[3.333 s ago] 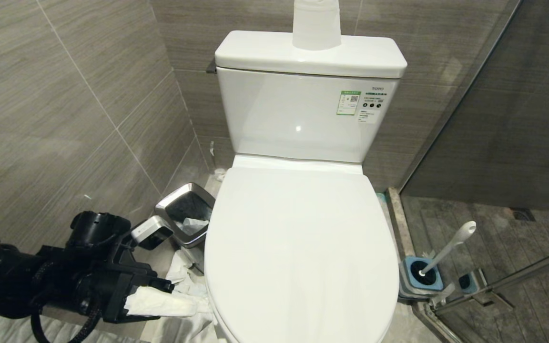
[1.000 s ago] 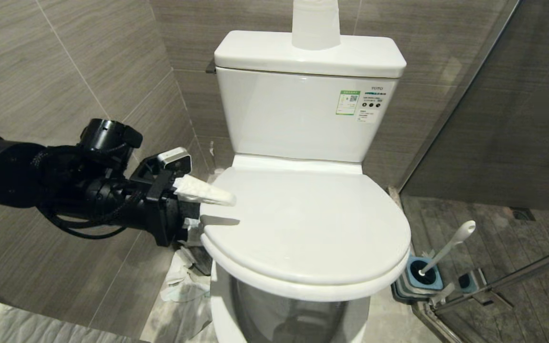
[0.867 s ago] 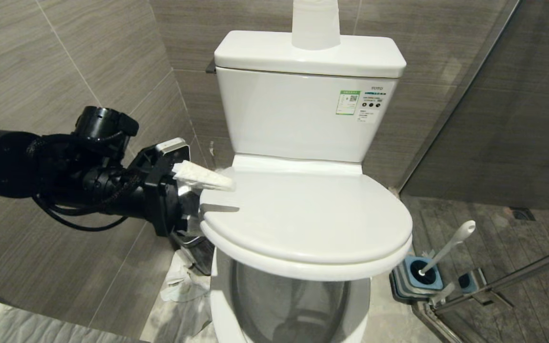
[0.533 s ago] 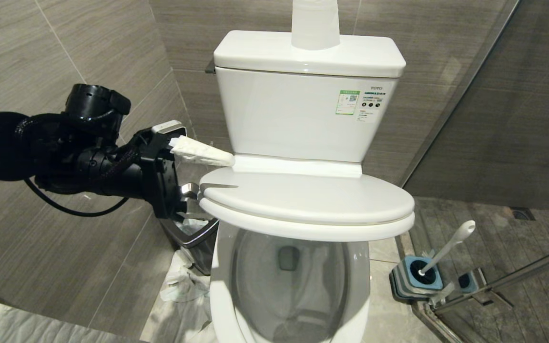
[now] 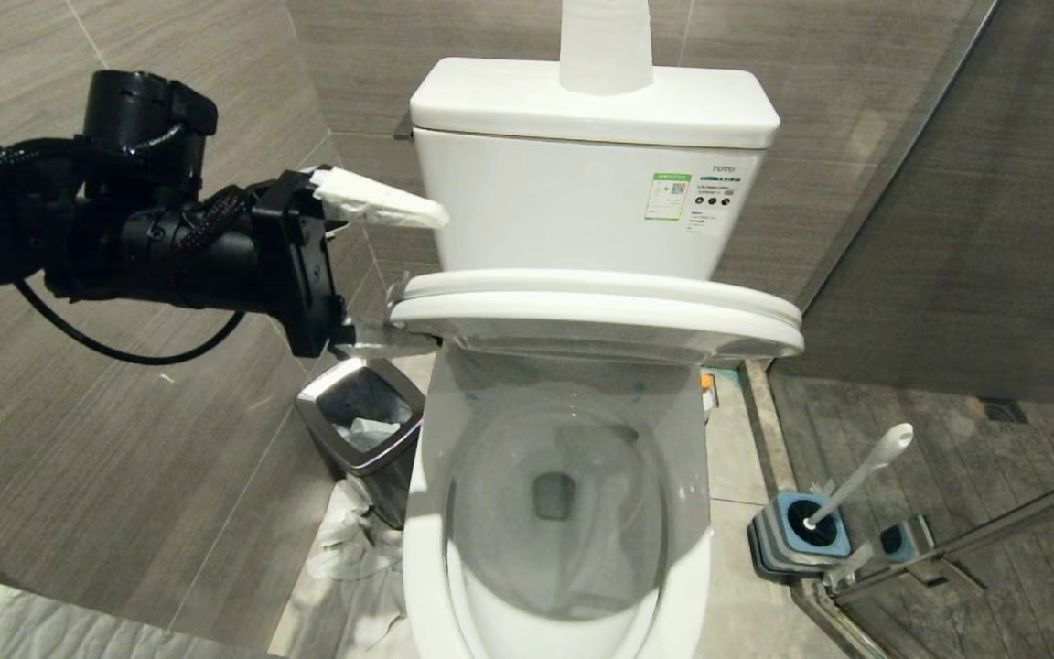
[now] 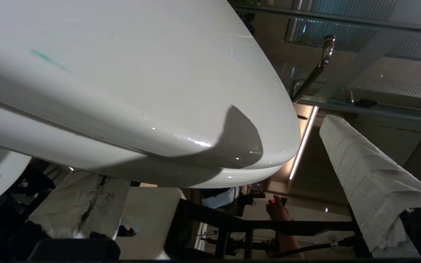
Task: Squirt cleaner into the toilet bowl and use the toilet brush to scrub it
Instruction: Use the left hand to lift the toilet lid slightly
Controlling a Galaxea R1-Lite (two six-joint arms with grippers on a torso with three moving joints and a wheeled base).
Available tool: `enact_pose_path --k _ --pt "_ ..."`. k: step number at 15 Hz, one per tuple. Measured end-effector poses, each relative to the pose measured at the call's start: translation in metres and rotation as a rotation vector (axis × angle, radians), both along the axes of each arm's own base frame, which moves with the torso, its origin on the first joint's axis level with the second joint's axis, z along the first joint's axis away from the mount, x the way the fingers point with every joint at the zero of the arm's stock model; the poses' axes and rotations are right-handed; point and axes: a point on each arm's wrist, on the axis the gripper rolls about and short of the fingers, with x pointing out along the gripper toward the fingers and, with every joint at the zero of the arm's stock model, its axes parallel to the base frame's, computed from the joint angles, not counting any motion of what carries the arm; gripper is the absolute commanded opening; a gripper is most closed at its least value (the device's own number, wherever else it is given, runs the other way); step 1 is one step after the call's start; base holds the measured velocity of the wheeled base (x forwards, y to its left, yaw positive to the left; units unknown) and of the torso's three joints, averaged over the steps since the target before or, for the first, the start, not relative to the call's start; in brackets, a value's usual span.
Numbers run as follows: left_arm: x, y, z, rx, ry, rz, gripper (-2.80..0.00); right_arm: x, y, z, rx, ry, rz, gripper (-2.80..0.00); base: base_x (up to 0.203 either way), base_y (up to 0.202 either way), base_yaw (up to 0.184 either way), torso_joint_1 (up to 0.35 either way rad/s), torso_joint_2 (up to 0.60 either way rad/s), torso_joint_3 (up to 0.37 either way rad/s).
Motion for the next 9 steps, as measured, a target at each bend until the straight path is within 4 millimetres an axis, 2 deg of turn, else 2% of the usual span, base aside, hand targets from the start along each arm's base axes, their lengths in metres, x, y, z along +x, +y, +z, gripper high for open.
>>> enact_pose_path --k 9 --pt "0.001 -0.007 0.021 -0.025 -0.036 -0.016 0.0 0.0 0.0 0.0 0.0 0.0 0.0 -2.8 0.0 0.0 0.0 0.0 0.0 0.0"
